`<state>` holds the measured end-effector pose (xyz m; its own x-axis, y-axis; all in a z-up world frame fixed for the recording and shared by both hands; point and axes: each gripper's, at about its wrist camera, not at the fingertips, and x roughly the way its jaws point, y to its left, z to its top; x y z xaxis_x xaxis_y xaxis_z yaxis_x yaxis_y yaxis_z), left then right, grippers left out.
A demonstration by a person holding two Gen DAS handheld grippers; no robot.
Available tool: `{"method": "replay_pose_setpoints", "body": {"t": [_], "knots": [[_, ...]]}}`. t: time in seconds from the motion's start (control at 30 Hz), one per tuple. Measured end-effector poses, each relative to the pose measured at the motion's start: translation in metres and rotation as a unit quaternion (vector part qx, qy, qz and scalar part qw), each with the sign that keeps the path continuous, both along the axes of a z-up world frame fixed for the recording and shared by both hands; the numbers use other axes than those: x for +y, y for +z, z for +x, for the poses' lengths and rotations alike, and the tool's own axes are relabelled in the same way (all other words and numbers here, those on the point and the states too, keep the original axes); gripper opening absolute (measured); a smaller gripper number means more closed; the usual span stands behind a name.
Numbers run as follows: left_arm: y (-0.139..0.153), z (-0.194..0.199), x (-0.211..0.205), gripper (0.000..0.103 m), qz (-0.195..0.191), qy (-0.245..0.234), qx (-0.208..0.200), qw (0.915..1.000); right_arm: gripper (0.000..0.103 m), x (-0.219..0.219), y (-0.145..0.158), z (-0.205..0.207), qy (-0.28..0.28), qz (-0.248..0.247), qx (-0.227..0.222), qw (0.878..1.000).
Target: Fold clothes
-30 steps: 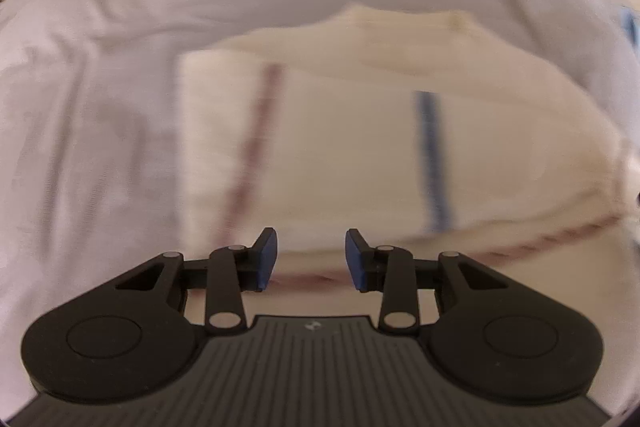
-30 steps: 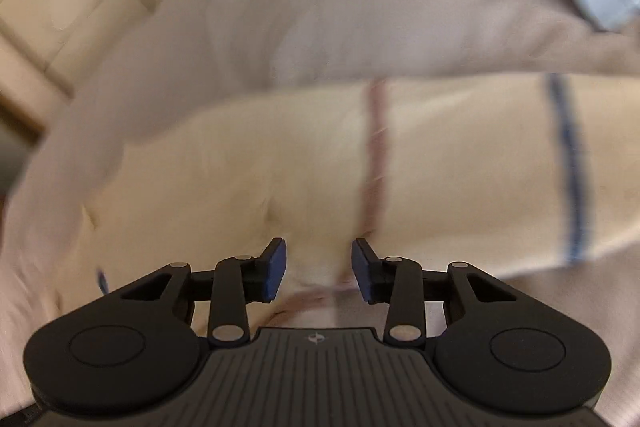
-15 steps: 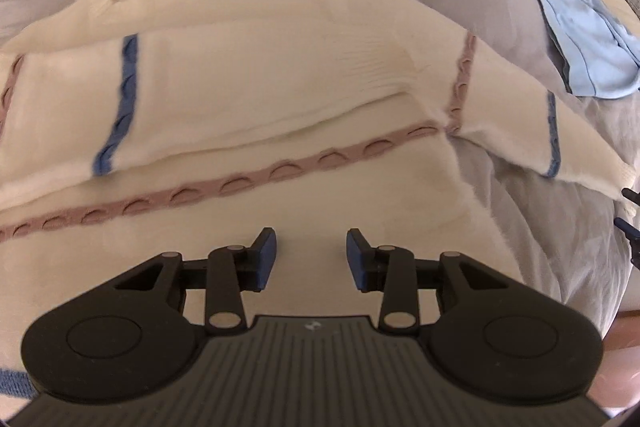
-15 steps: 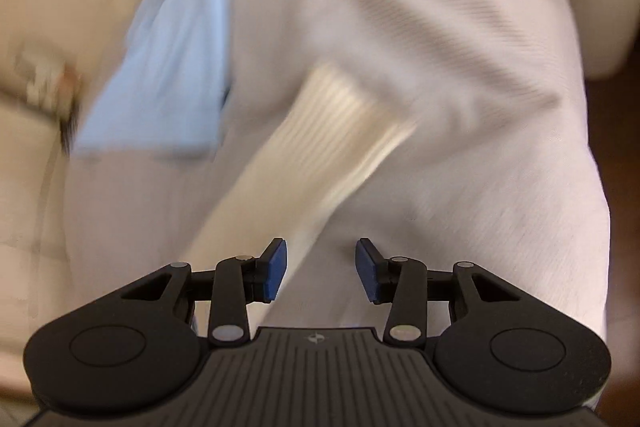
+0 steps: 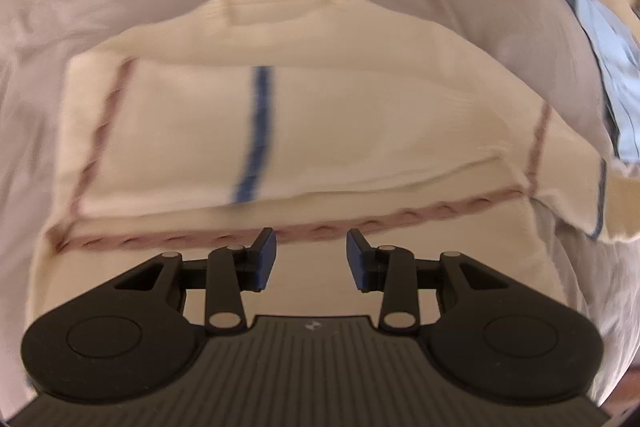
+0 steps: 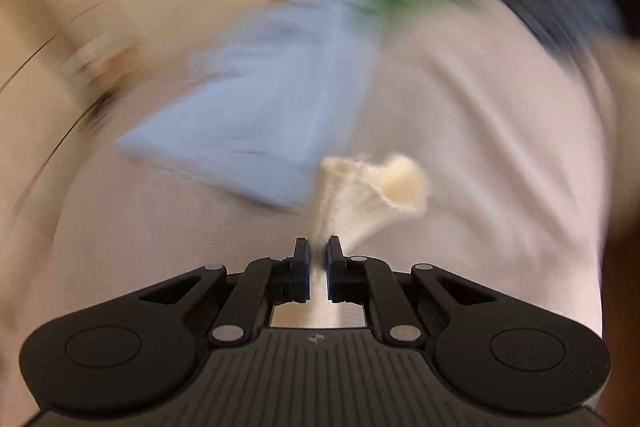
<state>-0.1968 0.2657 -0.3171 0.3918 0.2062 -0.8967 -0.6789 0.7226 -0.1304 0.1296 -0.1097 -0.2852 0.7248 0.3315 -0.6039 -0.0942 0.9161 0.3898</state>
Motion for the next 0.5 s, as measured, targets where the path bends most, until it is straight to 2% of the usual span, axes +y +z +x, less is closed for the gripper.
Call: {"method": "replay_pose_setpoints", "body": {"t": [0.07, 0.1, 0.17, 0.2, 0.23, 0.27, 0.33, 0.43, 0.5], "knots": [[0.0, -0.017, 0.01, 0.033, -0.017, 0.021, -0.003, 0.9996, 0.008, 0.052, 0.025, -0.032, 0.122, -0.01, -0.047, 0.991], [-0.001, -0.026, 0.015, 0.033, -0.026, 0.032, -0.005, 0.9991, 0.008, 0.076, 0.024, -0.049, 0.172, -0.017, -0.041, 0.984], [-0.001, -0.042, 0.024, 0.033, -0.042, 0.052, -0.008, 0.9977, 0.01, 0.123, 0.023, -0.084, 0.269, -0.031, -0.028, 0.962], [0.0, -0.05, 0.027, 0.033, -0.049, 0.06, -0.01, 0.997, 0.028, 0.146, 0.022, -0.101, 0.317, -0.038, -0.022, 0.948], [0.0, -0.058, 0.031, 0.033, -0.056, 0.067, -0.013, 0.9961, 0.051, 0.17, 0.021, -0.118, 0.363, -0.045, -0.015, 0.93], [0.0, -0.063, 0.033, 0.033, -0.064, 0.071, -0.017, 0.9953, 0.054, 0.188, 0.018, -0.132, 0.4, -0.053, -0.007, 0.915], [-0.002, -0.07, 0.035, 0.033, -0.079, 0.073, -0.025, 0.9939, 0.053, 0.192, -0.004, -0.145, 0.417, -0.081, 0.024, 0.905], [-0.01, -0.064, 0.034, 0.035, -0.121, 0.071, -0.048, 0.989, 0.052, 0.17, -0.04, -0.14, 0.387, -0.098, 0.112, 0.91], [-0.019, -0.052, 0.034, 0.043, -0.157, 0.074, -0.069, 0.9823, 0.048, 0.154, -0.062, -0.138, 0.366, -0.107, 0.164, 0.91]]}}
